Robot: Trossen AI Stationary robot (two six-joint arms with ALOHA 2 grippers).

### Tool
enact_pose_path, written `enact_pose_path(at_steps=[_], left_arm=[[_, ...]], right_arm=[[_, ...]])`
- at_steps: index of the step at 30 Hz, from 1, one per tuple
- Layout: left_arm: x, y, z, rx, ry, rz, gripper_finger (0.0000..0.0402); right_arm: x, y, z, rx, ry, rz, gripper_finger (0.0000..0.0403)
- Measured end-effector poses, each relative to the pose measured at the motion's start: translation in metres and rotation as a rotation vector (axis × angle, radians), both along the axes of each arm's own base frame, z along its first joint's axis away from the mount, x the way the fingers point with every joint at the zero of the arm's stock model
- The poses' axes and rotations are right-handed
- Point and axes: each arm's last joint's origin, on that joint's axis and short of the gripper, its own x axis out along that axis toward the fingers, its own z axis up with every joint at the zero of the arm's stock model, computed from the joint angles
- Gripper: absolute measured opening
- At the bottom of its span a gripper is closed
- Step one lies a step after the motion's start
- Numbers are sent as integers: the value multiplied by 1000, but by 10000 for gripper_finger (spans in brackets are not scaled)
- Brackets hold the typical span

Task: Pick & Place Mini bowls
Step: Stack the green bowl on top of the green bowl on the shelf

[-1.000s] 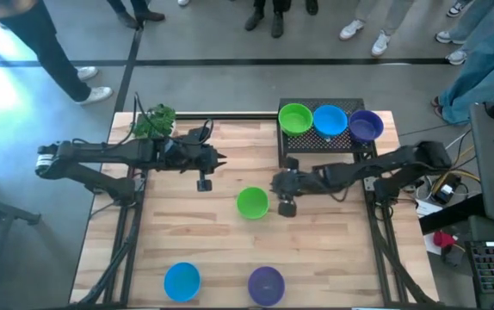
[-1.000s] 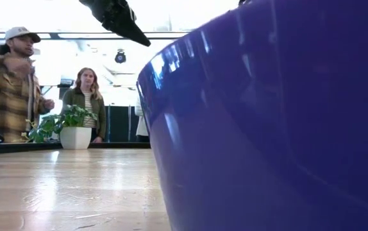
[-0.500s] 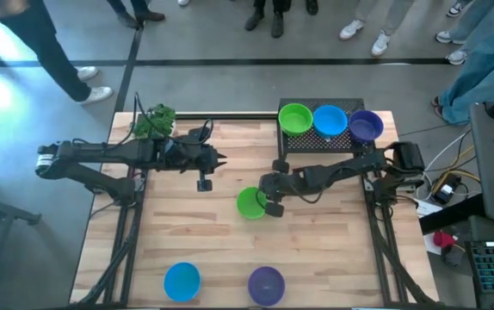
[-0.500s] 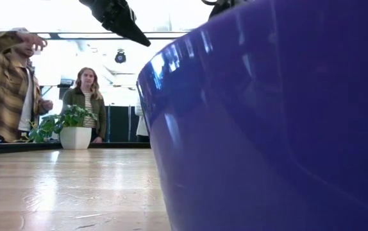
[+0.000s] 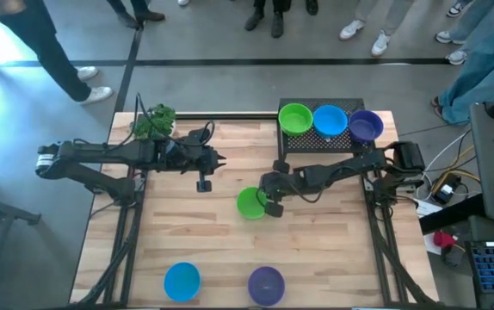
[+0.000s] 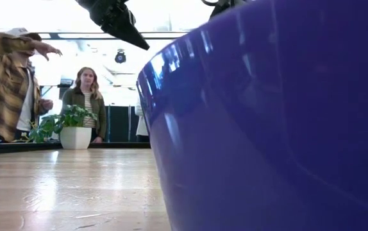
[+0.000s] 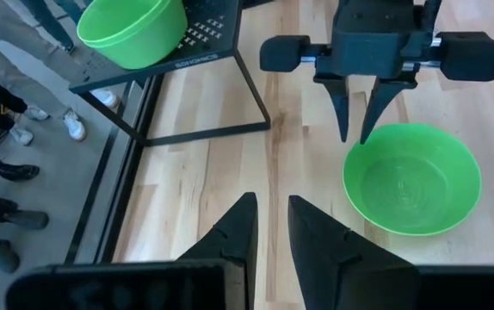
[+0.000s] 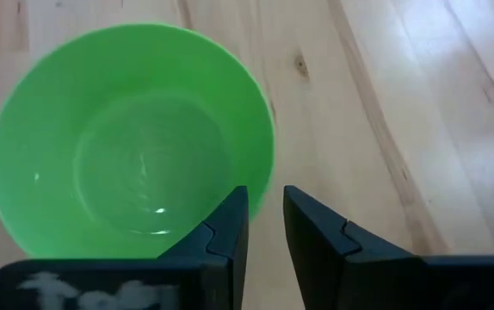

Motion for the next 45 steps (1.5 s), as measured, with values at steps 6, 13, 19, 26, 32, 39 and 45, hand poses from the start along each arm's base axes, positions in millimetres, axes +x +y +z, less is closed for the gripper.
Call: enact_pose_path(at_steps=[6,13,19,26,32,39,45], left_arm=[[0,0,0,-1,-2,0,62],[0,0,0,-1,-2,-1,62],[0,0,0,-1,-2,-1,62],[0,0,0,-1,-2,0,62],[0,0,0,-1,-2,-1,62],[0,0,0,0,-2,-1,62],[0,0,0,0,-2,-1,62]], right_arm=[[0,-2,-1,17,-6,-20,78],[5,-2,-17,36,17,-12,75],[6,-3,-25,34,37,-10,68],[6,-2,-24,73,36,10,58],[7,-2,-22,81,23,12,14],[2,-4,10,63,-23,27,8],[-11,-7,72,21,-99,28,8]])
